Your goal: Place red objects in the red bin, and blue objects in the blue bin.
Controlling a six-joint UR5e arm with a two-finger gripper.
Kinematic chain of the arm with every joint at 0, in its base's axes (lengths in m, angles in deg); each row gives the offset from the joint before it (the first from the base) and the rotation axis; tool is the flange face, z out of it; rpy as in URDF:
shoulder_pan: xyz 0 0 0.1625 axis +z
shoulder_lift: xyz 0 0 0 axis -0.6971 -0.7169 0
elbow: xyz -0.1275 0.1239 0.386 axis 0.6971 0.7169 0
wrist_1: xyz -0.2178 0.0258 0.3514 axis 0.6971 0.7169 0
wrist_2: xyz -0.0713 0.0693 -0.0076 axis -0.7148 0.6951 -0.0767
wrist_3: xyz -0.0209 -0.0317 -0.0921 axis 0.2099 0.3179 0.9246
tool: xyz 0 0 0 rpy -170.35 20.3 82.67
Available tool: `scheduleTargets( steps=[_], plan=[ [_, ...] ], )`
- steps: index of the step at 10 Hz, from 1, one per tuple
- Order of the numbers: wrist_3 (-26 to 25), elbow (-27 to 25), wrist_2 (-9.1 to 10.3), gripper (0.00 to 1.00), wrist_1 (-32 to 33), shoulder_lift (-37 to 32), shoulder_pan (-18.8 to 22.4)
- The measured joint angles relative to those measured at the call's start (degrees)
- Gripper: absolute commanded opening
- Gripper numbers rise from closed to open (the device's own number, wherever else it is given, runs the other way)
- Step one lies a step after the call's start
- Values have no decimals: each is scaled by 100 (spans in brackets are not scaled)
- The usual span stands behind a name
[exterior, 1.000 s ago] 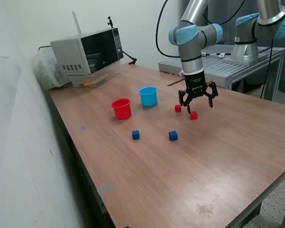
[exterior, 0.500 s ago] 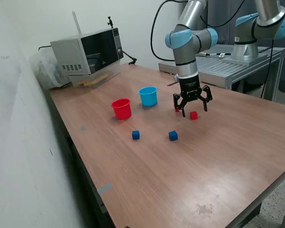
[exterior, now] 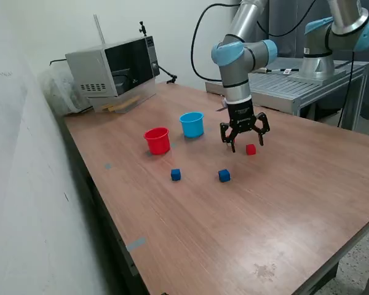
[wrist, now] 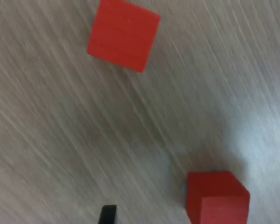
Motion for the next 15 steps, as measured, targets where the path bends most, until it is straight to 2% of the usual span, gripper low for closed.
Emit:
scheduleTargets(
  steps=[1, 7, 10, 13, 15],
  plan=[
    [2, -8, -4, 0, 2, 4, -12],
    [6, -86, -38, 0, 6, 9, -29],
    [3, -96, -244, 0, 14, -61, -37],
    [-72, 11, -367, 0, 46, -298, -105],
    [-482, 289, -500, 0, 73, -376, -306]
  ],
)
